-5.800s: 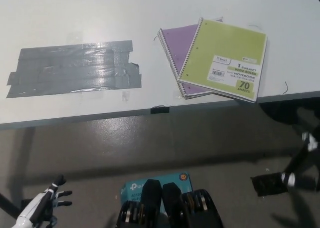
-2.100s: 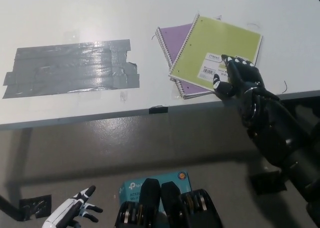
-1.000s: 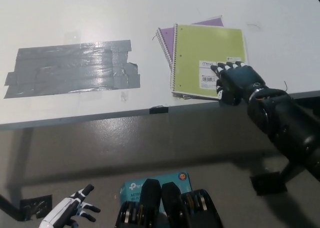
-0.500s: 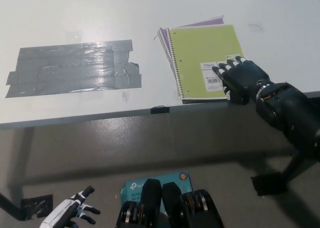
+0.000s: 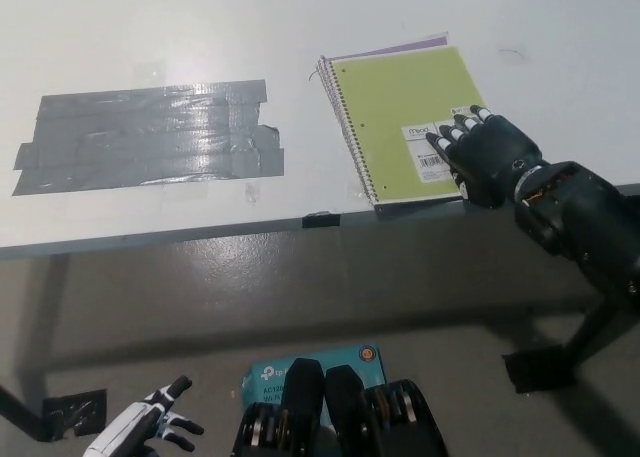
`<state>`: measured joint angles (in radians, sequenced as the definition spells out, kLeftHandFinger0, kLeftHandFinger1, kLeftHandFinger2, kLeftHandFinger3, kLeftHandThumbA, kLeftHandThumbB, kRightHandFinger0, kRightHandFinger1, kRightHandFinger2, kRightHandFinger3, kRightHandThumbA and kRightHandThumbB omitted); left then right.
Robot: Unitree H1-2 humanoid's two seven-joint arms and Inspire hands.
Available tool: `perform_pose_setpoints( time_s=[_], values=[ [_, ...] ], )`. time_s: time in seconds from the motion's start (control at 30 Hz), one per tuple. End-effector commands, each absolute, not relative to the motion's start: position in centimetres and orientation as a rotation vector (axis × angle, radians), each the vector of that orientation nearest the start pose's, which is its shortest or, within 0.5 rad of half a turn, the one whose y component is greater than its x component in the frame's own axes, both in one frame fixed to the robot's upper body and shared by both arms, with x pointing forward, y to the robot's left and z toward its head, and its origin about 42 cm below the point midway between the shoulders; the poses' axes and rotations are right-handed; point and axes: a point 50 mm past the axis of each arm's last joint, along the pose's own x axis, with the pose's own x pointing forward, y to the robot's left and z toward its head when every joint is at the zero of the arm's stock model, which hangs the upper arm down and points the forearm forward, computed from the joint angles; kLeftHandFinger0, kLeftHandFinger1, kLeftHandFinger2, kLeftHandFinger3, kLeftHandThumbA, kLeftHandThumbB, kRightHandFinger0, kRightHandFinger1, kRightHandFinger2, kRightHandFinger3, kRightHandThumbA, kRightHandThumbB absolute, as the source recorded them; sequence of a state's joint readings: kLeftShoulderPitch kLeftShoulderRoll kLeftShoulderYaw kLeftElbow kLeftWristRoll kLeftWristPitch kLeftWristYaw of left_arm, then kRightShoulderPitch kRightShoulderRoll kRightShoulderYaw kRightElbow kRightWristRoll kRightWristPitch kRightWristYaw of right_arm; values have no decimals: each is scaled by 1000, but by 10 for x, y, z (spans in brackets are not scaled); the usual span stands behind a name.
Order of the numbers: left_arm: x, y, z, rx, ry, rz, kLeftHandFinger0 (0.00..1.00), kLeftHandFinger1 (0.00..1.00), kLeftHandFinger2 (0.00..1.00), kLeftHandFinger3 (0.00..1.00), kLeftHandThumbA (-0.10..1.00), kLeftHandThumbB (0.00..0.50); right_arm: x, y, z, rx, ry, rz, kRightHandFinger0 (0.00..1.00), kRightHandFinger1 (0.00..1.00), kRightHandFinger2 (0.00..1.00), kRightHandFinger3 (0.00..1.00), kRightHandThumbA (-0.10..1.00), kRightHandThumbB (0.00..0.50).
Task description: The robot uses its right hand to align two notebooks stacked together until they are fully overlapped
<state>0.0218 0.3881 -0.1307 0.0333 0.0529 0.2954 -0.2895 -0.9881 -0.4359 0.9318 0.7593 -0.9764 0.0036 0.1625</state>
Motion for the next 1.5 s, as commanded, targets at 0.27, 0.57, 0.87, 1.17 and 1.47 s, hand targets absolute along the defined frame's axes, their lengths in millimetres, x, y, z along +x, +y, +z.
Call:
perform_pose_setpoints(
  time_s=[0.27, 0.57, 0.87, 1.17, 1.47],
  values=[
    [265, 304, 77, 421, 393, -361, 478, 539, 585, 953, 1000, 500, 538, -216, 225, -2146, -133, 587, 1000, 1000, 1000, 1000, 1000, 457],
    [262, 303, 77, 406, 389, -365, 441, 516, 567, 949, 1000, 500, 542, -200, 230, -2104, -66, 549, 1000, 1000, 1000, 1000, 1000, 451],
    [261, 302, 77, 404, 382, -371, 414, 503, 560, 938, 1000, 500, 540, -181, 224, -2067, -20, 545, 1000, 1000, 1000, 1000, 1000, 479],
    [261, 301, 76, 392, 391, -369, 413, 498, 561, 945, 1000, 500, 541, -183, 225, -2087, 8, 532, 1000, 1000, 1000, 1000, 1000, 489],
    [260, 302, 77, 394, 386, -366, 411, 497, 563, 929, 1000, 500, 542, -195, 231, -2109, -33, 516, 1000, 1000, 1000, 1000, 1000, 461]
  ],
)
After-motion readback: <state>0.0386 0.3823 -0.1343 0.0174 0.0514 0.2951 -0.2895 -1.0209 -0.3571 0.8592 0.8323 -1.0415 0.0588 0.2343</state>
